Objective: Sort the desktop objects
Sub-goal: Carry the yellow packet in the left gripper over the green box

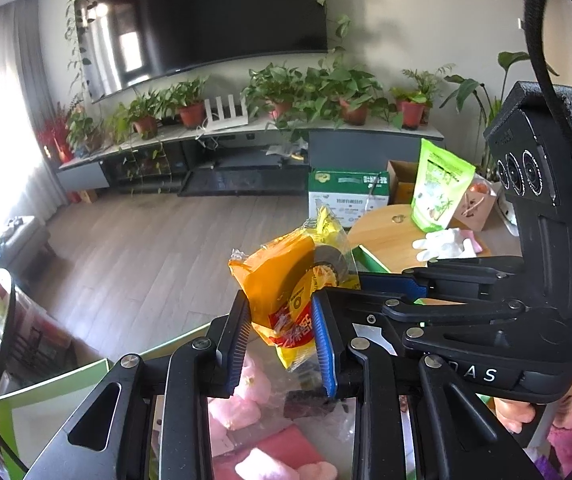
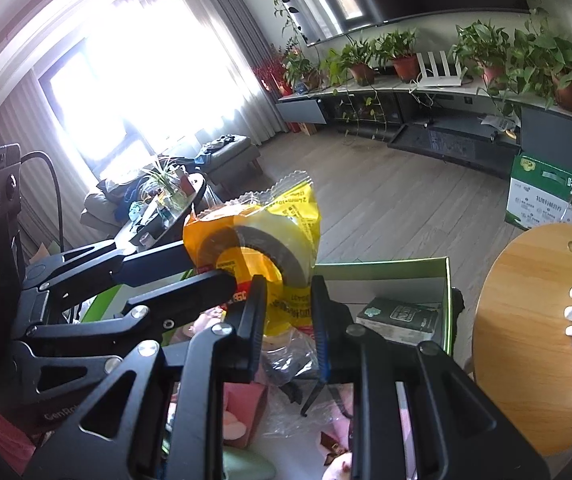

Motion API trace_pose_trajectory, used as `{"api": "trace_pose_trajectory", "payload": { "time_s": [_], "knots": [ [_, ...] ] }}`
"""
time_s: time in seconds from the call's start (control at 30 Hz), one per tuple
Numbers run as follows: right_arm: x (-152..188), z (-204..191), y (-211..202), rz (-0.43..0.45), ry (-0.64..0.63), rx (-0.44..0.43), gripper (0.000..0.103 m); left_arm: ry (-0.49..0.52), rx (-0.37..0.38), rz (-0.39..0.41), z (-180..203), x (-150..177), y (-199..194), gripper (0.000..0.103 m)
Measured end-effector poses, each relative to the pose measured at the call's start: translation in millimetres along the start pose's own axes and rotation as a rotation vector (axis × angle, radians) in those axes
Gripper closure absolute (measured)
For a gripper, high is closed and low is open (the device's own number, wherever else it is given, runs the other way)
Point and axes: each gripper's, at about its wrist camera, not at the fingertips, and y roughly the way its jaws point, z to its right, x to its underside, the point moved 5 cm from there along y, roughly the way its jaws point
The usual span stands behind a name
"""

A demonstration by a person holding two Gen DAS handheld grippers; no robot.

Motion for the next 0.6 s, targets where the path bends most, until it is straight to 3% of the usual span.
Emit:
{"api": "trace_pose_trajectory", "payload": {
  "time_s": [0.37,0.6],
  "knots": [
    [0,15,29,-0.028,0.024,0.028,0.080,-0.007,-0.039,-0.021,-12,6,28,0.076],
    [4,20,45,-0.119,0.064,0.075,0.082,-0.004,-0.070,-0.030,-18,12,40,0.076]
  ]
}}
